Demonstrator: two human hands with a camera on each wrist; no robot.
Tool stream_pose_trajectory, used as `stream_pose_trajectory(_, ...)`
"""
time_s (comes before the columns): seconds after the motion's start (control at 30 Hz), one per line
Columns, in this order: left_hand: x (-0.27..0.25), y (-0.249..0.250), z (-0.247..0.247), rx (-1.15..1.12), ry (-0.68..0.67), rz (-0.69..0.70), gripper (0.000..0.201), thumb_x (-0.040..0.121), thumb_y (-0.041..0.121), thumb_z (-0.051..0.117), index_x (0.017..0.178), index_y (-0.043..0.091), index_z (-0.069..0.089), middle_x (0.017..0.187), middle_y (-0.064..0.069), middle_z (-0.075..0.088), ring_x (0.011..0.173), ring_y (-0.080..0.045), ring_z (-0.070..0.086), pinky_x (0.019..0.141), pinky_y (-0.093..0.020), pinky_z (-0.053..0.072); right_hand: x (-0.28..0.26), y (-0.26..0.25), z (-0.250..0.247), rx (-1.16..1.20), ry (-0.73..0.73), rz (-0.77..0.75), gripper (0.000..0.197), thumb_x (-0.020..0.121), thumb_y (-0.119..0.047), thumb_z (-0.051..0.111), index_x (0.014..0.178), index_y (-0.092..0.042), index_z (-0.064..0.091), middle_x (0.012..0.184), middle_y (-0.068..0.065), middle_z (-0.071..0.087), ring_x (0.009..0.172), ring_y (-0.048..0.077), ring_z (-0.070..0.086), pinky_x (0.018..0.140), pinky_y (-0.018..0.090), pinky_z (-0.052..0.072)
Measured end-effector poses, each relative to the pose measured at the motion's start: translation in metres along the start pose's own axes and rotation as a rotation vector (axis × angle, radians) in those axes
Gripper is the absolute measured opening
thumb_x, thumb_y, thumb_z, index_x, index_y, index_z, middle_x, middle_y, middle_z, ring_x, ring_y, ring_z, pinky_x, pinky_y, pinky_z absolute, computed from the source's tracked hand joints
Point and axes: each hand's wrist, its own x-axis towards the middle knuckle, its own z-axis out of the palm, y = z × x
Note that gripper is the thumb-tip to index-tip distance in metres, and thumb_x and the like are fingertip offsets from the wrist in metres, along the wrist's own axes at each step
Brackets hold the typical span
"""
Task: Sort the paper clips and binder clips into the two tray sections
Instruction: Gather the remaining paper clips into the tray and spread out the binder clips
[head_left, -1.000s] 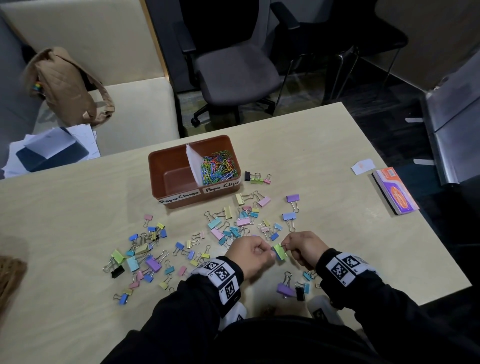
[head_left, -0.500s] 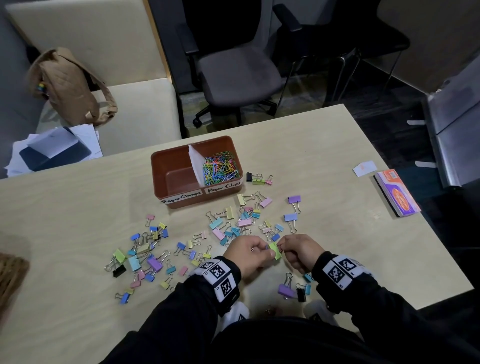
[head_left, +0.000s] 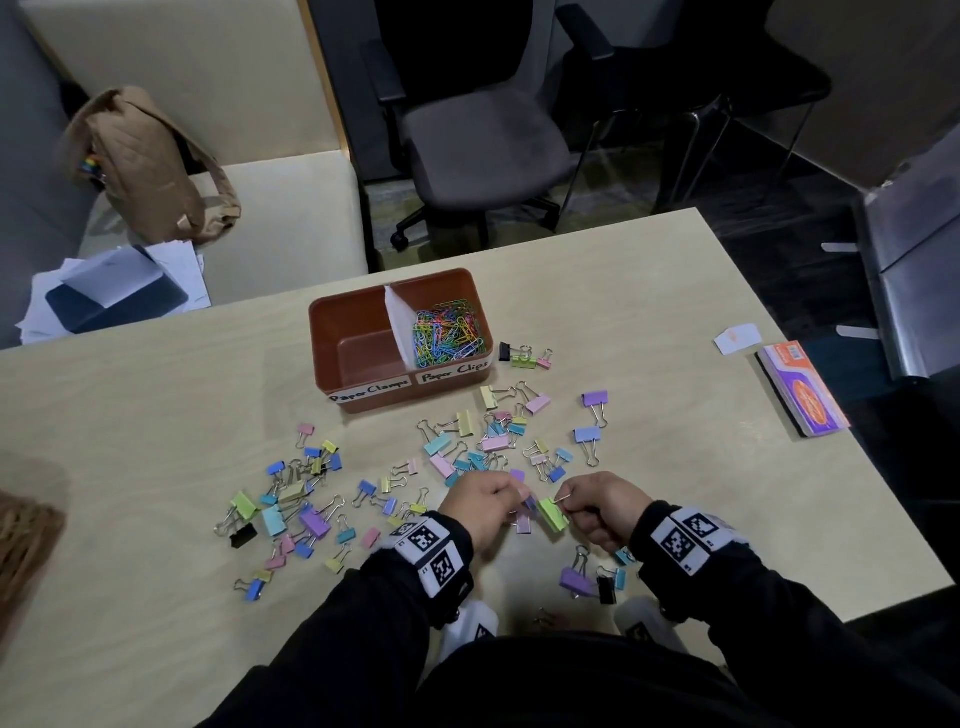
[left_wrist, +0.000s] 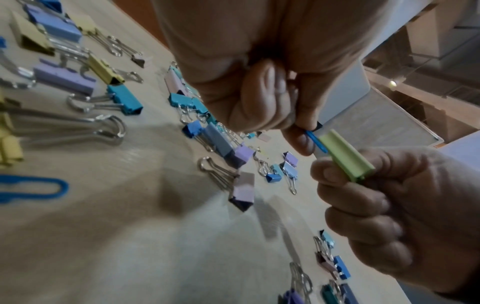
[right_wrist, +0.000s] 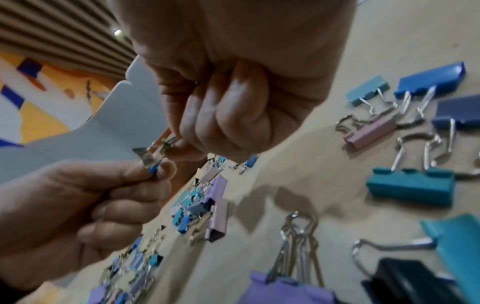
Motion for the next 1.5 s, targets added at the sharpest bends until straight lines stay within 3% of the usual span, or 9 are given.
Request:
stream_pose_trajectory(0.3, 0.0, -0.001, -0.02, -0.249, 0.094, -0.129, 0.024, 0.085, -0.002, 0.035, 0.068, 0.008, 0.05, 0.052, -0.005, 0.045, 0.035, -0.01, 0.028, 0.037, -0.014, 0.017, 0.009, 0.001, -0.01, -0.595, 0.325, -0.265, 0.019, 0.087, -0.01, 0.054, 0.07, -0.016, 0.058, 0.069, -0.002, 0.058, 0.072, 0.016, 0.054, 0.059, 0.019, 0.04)
stream_pose_trajectory(0.57, -0.002, -0.011, -0.03, -0.348, 0.045, -0.193, 0.024, 0.086, -0.003, 0.038, 0.071, 0.006, 0.054, 0.055, -0.004, 0.045, 0.044, -0.015, 0.036, 0.043, -0.019, 0.028, 0.012, -0.016, -0.014, -0.733, 0.415, -0.366, 0.021, 0.087, -0.024, 0.063, 0.108, -0.022, 0.064, 0.063, -0.007, 0.045, 0.059, 0.008, 0.044, 0.053, 0.021, 0.033)
stream_pose_trajectory(0.7, 0.004, -0.016, -0.031, 0.084, 0.172, -0.068, 0.028, 0.094, 0.009, 0.045, 0.098, 0.022, 0.07, 0.095, 0.01, 0.066, 0.075, -0.007, 0.055, 0.06, -0.017, 0.039, 0.014, -0.038, 0.003, -0.91, 0.309, -0.369, 0.04, 0.094, -0.021, 0.045, 0.125, -0.046, 0.052, 0.071, -0.012, 0.057, 0.061, 0.006, 0.054, 0.058, 0.022, 0.045)
stream_pose_trajectory(0.77, 0.003, -0.019, -0.034, 0.352, 0.157, -0.013, 0.039, 0.095, 0.014, 0.045, 0.125, 0.036, 0.059, 0.111, 0.007, 0.066, 0.082, -0.011, 0.06, 0.067, -0.018, 0.047, 0.019, -0.048, 0.013, -1.038, 0.243, -0.351, 0.048, 0.095, -0.02, 0.04, 0.128, -0.054, 0.045, 0.1, -0.005, 0.068, 0.066, 0.009, 0.059, 0.062, 0.025, 0.051)
stream_pose_trajectory(0.9, -0.002, -0.021, -0.041, 0.798, 0.092, 0.055, 0.052, 0.098, 0.025, 0.036, 0.145, 0.046, 0.028, 0.095, -0.008, 0.068, 0.071, -0.022, 0.06, 0.065, -0.029, 0.051, 0.031, -0.061, 0.024, -1.268, 0.154, -0.294, 0.069, 0.092, -0.009, 0.047, 0.138, -0.058, 0.03, 0.134, 0.004, 0.057, 0.074, 0.012, 0.055, 0.06, 0.023, 0.046)
stream_pose_trajectory(1.1, -0.007, -0.031, -0.047, 0.88, 0.086, 0.043, 0.059, 0.099, 0.026, 0.034, 0.151, 0.041, 0.01, 0.067, 0.001, 0.053, 0.062, -0.019, 0.052, 0.063, -0.031, 0.051, 0.022, -0.058, -0.004, -1.034, 0.239, -0.267, 0.065, 0.096, -0.014, 0.04, 0.141, -0.058, 0.023, 0.131, 0.005, 0.058, 0.064, 0.005, 0.059, 0.057, 0.02, 0.047)
stream_pose_trajectory(1.2, -0.007, -0.029, -0.045, 0.893, 0.06, 0.074, 0.056, 0.099, 0.027, 0.033, 0.15, 0.044, 0.013, 0.078, -0.004, 0.062, 0.071, -0.023, 0.059, 0.068, -0.032, 0.053, 0.013, -0.043, -0.03, -0.867, 0.311, -0.318, 0.055, 0.096, -0.015, 0.046, 0.136, -0.053, 0.04, 0.102, -0.006, 0.065, 0.061, 0.0, 0.049, 0.063, 0.018, 0.042)
stream_pose_trajectory(1.27, -0.007, -0.027, -0.039, 0.882, 0.021, 0.111, 0.056, 0.099, 0.029, 0.034, 0.148, 0.046, 0.014, 0.08, -0.003, 0.062, 0.073, -0.022, 0.06, 0.069, -0.034, 0.055, 0.006, -0.028, -0.045, -0.792, 0.339, -0.334, 0.049, 0.092, -0.015, 0.056, 0.129, -0.047, 0.051, 0.068, -0.016, 0.046, 0.054, -0.002, 0.04, 0.054, 0.017, 0.035)
stream_pose_trajectory(1.5, -0.008, -0.019, -0.006, 0.917, -0.053, 0.265, 0.038, 0.09, 0.044, 0.053, 0.125, 0.033, 0.046, 0.114, 0.005, 0.064, 0.101, -0.02, 0.06, 0.083, -0.031, 0.05, -0.008, 0.014, -0.069, -0.838, 0.417, -0.209, 0.017, 0.077, -0.021, 0.075, 0.077, -0.024, 0.059, 0.059, -0.003, 0.062, 0.053, 0.015, 0.057, 0.056, 0.028, 0.047)
